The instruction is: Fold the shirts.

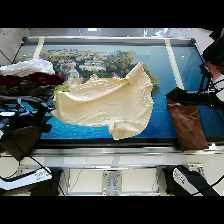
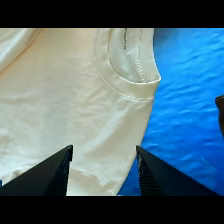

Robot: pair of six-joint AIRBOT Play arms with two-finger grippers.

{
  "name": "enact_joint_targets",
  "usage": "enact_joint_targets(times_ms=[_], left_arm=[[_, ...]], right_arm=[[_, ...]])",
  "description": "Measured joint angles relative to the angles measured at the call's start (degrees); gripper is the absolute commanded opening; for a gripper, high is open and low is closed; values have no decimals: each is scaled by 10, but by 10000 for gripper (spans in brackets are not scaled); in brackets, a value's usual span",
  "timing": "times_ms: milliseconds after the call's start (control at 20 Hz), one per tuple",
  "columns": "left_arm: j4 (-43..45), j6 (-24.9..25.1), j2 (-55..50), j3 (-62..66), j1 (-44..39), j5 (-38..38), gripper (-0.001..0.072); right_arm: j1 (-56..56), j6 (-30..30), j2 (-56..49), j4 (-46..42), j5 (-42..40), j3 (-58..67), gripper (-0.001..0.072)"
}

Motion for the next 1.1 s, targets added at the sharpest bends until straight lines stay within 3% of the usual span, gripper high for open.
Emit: enact_joint_targets(times_ms=[100, 200, 400, 450, 500, 550, 700, 800, 1100], left_arm=[[-6, 2, -10, -1, -4, 4, 570], [-8, 2, -15, -1, -6, 7, 479], [-23, 2, -29, -1, -23, 22, 463], [-28, 2, -34, -1, -29, 27, 294], [-27, 2, -38, -1, -34, 33, 34], [-24, 2, -42, -1, -38, 38, 13], [-31, 8, -46, 1, -44, 45, 13], [-33, 11, -47, 2, -45, 47, 13], [-35, 14, -47, 3, -47, 37, 13]], right_arm=[[0, -2, 5, 3, 0, -5, 434], [0, -2, 7, 6, 0, -8, 434], [0, -3, 9, 14, 0, -10, 434], [0, -3, 9, 17, 1, -10, 433], [0, -3, 9, 23, 2, -10, 429], [0, -2, 9, 24, 4, -12, 380], [0, 9, 9, 28, 11, -38, 370], [3, 25, 6, 32, 8, -85, 491], [50, 39, -49, 102, -74, -237, 487]])
